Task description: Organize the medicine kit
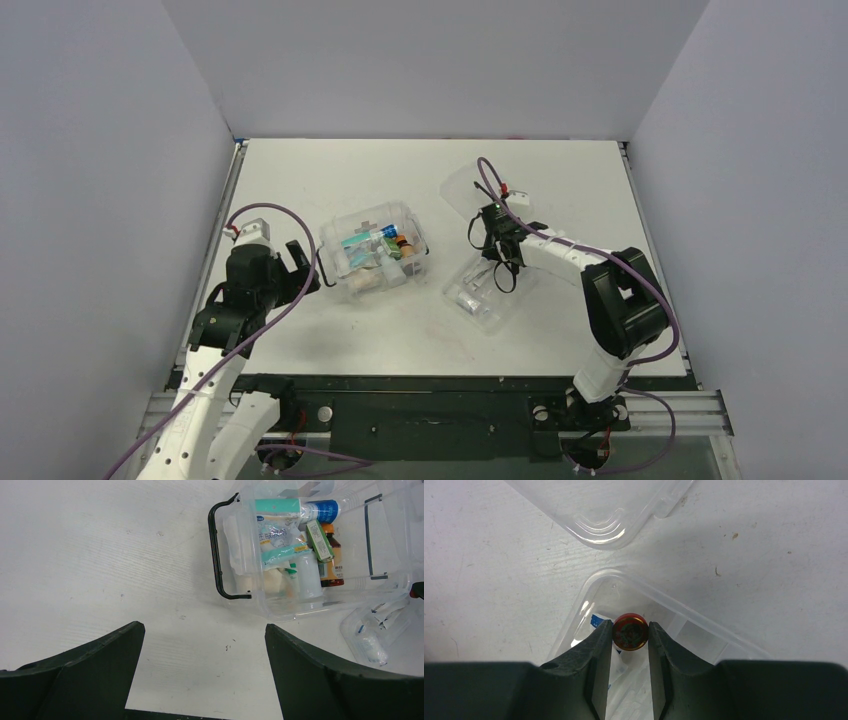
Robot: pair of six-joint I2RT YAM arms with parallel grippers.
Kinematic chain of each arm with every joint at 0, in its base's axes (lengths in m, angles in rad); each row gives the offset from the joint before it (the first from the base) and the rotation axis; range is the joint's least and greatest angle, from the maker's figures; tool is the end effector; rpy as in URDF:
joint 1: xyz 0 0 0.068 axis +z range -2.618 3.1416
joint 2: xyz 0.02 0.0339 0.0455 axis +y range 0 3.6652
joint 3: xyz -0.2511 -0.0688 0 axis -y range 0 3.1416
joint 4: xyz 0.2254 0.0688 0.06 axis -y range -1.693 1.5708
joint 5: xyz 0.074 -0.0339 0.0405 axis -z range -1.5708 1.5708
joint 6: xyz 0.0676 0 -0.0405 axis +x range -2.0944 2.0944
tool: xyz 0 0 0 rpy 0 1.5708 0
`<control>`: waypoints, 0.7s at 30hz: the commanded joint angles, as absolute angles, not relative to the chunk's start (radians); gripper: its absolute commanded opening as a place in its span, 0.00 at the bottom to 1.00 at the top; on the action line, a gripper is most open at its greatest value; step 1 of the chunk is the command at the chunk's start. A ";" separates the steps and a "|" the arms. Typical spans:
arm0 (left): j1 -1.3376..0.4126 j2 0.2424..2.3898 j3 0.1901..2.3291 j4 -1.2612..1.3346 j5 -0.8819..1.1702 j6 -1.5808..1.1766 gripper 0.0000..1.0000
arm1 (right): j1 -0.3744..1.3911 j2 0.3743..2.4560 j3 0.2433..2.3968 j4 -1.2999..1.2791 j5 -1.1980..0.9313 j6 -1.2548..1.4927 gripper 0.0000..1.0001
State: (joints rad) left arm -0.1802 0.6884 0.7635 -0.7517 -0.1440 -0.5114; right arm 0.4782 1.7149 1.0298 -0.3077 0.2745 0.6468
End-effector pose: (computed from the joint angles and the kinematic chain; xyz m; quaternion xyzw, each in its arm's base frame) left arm 0.1554 -0.0185 0.2615 -0.1789 0.8819 -0.0851 0.4277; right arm 0.3143 0.1423 0.1494 0.1188 0.9429 0.0396 0.3088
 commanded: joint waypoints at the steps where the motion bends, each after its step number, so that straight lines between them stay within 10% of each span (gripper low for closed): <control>1: -0.173 0.679 0.773 -0.710 -0.130 -0.499 0.90 | 0.476 1.721 1.035 -0.298 0.322 0.668 0.28; 21: -0.172 0.673 0.773 -0.708 -0.130 -0.499 0.90 | 0.516 1.564 1.027 -0.339 0.343 0.657 0.42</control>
State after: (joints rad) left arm -0.1802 0.6827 0.7635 -0.7517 -0.1436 -0.5114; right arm 0.5053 1.6722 1.0298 -0.3458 0.3099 0.6559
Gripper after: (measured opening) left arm 0.902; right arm 0.421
